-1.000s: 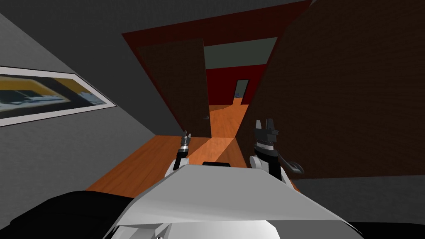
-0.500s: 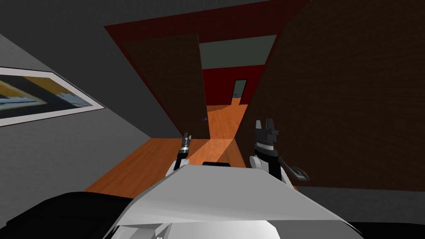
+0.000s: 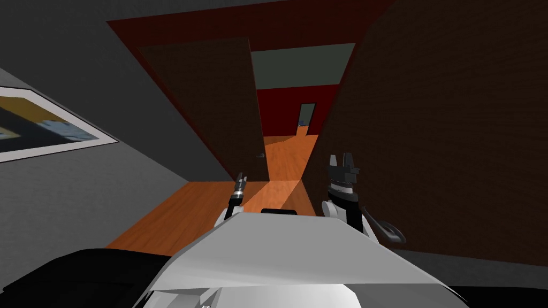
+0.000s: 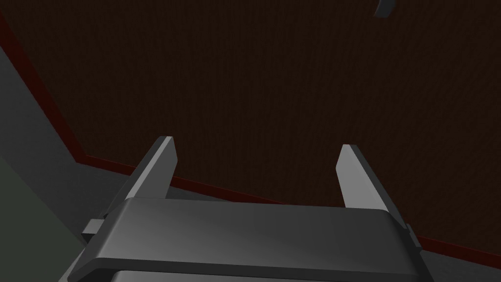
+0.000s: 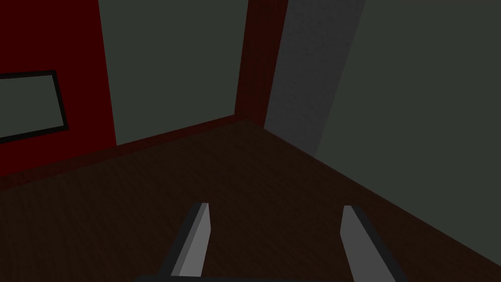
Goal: Pull the door open
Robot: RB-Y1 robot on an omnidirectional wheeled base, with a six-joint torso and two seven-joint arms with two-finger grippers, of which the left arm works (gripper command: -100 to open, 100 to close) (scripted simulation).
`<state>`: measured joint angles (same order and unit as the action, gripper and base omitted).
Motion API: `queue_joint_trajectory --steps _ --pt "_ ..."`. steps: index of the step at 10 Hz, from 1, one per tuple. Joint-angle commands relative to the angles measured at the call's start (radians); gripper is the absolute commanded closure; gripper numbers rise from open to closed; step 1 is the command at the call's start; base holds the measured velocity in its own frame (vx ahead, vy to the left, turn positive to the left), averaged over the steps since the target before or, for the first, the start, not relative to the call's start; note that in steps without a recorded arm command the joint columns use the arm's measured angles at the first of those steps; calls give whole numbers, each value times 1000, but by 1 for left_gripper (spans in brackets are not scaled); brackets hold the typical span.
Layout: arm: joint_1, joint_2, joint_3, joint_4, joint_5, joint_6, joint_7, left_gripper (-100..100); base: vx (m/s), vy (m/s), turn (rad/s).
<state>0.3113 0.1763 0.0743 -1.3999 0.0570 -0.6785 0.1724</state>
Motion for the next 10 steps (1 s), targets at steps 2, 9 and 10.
queue_joint_trajectory --steps 2,9,10 --pt "-22 12 -1 86 3 -25 5 -100 126 -31 -75" --pt "-61 34 0 235 9 -66 17 -100 112 -13 -53" --pt "-66 37 0 255 10 -72 19 -100 110 -8 -42"
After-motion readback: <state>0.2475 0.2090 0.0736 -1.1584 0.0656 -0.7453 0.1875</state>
